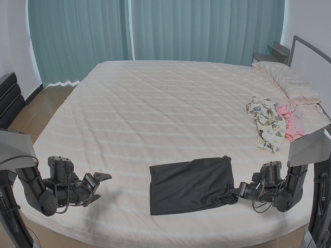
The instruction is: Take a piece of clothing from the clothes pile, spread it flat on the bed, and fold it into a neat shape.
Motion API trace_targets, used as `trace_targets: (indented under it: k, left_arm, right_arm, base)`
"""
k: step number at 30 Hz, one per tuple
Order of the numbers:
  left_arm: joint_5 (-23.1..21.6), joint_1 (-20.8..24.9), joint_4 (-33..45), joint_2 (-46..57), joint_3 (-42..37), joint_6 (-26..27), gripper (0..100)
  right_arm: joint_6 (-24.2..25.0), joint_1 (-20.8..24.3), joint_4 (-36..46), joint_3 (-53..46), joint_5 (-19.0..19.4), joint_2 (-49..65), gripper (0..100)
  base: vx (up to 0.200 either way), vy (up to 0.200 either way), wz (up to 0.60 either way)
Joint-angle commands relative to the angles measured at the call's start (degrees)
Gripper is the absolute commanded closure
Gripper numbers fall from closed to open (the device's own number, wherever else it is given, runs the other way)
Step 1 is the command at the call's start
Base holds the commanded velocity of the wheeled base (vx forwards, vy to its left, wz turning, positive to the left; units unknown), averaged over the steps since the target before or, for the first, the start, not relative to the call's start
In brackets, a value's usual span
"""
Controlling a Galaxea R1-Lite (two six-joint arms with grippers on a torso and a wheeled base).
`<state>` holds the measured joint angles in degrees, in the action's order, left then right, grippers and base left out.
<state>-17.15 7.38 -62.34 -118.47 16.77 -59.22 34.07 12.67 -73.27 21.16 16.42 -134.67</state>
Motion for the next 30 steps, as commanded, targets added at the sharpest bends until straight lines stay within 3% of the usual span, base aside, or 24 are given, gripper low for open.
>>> trace_targets:
  k: [1,11,22,23,30]
  left_arm:
    - [-0.1,0.0,-1.9,-1.2,-1.1,0.0,0]
    - [-0.1,0.0,-2.4,-1.3,-1.1,-0.1,0]
    - [-0.1,0.0,-2.4,-1.4,-1.1,-0.1,0]
    - [-0.1,-0.1,-2.4,-1.4,-1.1,-0.1,0]
    - [-0.1,0.0,-2.4,-1.4,-1.1,-0.1,0]
  right_arm:
    - [-0.3,-0.7,-0.3,-1.7,0.0,0.6,100]
    - [-2.4,-2.9,-2.1,-6.7,0.2,4.9,100]
    - [-6.3,-2.6,-2.1,-7.8,0.2,1.2,100]
    - [-6.6,-2.6,-2.1,-7.7,0.1,1.1,0]
    - [-6.7,-4.8,-2.5,-6.9,0.1,3.9,0]
  base:
    - [0.000,0.000,0.00]
    - [0.000,0.000,0.00]
    - [0.000,0.000,0.00]
    - [0.000,0.000,0.00]
    - [0.000,0.000,0.00]
